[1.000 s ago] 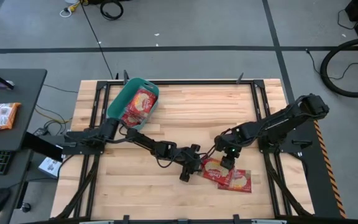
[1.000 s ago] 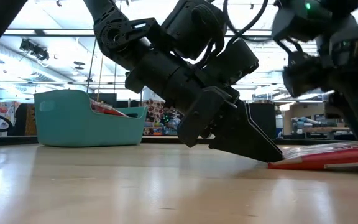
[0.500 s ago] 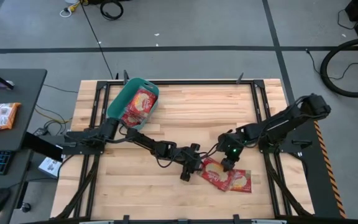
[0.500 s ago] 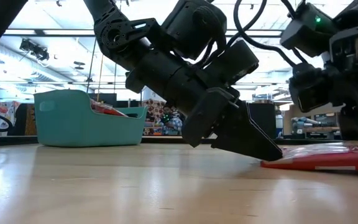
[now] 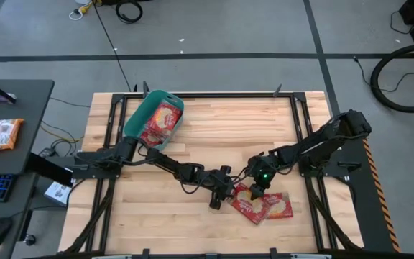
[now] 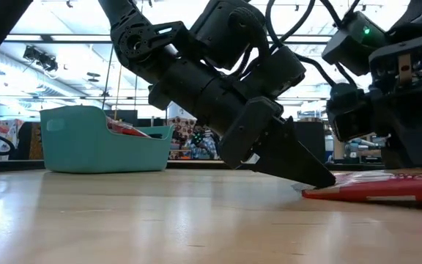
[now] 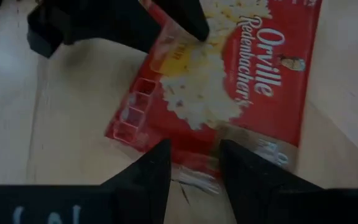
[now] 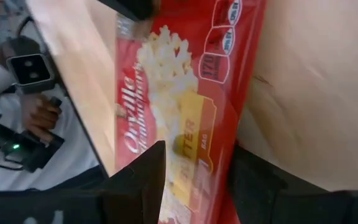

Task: Sort popcorn bags into baskets
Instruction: Put the red popcorn bag into the green bin

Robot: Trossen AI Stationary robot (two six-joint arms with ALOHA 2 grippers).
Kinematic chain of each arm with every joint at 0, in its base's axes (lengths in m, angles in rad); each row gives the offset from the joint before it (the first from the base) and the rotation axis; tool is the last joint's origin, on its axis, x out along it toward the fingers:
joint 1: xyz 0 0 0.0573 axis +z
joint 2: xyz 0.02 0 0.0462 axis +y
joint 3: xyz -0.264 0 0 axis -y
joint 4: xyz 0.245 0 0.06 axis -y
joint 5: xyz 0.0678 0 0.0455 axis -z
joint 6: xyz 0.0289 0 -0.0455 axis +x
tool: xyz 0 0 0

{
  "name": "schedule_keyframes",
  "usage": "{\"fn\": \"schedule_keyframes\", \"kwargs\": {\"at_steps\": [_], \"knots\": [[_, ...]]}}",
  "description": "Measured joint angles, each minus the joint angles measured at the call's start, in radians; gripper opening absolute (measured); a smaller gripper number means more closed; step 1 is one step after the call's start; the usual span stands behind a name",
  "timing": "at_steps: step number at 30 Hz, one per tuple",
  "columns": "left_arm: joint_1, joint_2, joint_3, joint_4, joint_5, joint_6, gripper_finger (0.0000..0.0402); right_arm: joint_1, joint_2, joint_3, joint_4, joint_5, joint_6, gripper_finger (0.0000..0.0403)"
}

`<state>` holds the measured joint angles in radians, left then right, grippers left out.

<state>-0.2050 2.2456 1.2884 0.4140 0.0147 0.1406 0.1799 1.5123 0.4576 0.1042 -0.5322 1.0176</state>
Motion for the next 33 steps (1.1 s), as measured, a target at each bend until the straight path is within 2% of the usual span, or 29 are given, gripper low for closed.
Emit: {"fn": "schedule_keyframes", "kwargs": {"at_steps": [4, 7, 18, 26, 33], "knots": [[0.0, 0.0, 0.0, 0.006, -0.003, 0.0, 0.0141, 0.0, 0.054, 0.0, 0.115, -0.024, -0.017, 0.016], [0.0, 0.0, 0.0, 0.007, -0.005, 0.0, 0.0141, 0.0, 0.07, 0.001, 0.133, -0.024, -0.027, 0.0144], [0.001, 0.0, 0.0, 0.008, -0.022, 0.01, 0.0141, 0.0, 0.066, 0.0, 0.123, -0.018, -0.06, 0.0017], [0.004, -0.044, -0.011, -0.071, -0.028, 0.049, 0.0141, 0.0, 0.052, 0.0, 0.114, -0.042, -0.058, 0.0024], [0.027, -0.176, -0.16, -0.046, -0.093, 0.048, 0.0141, -0.024, -0.013, -0.002, 0.062, -0.001, -0.092, 0.0021]]}}
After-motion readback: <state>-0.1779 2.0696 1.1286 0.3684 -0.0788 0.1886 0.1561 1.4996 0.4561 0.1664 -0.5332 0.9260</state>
